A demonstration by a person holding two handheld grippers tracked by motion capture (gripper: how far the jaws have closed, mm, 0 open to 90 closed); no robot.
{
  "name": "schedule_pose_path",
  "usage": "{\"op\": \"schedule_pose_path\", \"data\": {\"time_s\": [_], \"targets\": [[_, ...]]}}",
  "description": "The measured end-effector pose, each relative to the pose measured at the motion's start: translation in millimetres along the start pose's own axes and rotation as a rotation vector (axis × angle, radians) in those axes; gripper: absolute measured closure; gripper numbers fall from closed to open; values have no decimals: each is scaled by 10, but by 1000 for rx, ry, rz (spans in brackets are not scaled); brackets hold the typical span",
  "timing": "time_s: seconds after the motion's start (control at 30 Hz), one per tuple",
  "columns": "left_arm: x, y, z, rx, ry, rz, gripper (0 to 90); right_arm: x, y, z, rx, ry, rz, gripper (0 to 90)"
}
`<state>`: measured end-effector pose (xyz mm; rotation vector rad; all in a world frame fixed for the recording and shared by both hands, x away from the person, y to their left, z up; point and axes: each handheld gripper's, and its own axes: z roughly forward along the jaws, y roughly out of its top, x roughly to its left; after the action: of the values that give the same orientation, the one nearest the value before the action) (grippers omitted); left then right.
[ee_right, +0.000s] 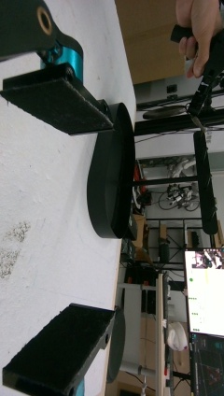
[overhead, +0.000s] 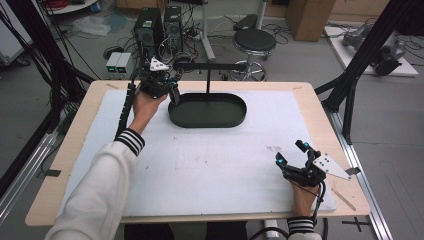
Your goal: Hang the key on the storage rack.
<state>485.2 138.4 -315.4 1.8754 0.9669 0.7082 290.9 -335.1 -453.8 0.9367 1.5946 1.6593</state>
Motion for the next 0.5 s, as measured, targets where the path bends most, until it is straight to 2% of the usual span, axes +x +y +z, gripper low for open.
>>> {"op": "schedule_pose_path", "data": {"time_s": [0.07,0.5], "targets": [[0,-7,24,-1,3,-2,870,6,1,-4,2,2,11,81],[33,-32,166,-11,25,-32,870,-3,-1,-5,-4,1,7,81]]}}
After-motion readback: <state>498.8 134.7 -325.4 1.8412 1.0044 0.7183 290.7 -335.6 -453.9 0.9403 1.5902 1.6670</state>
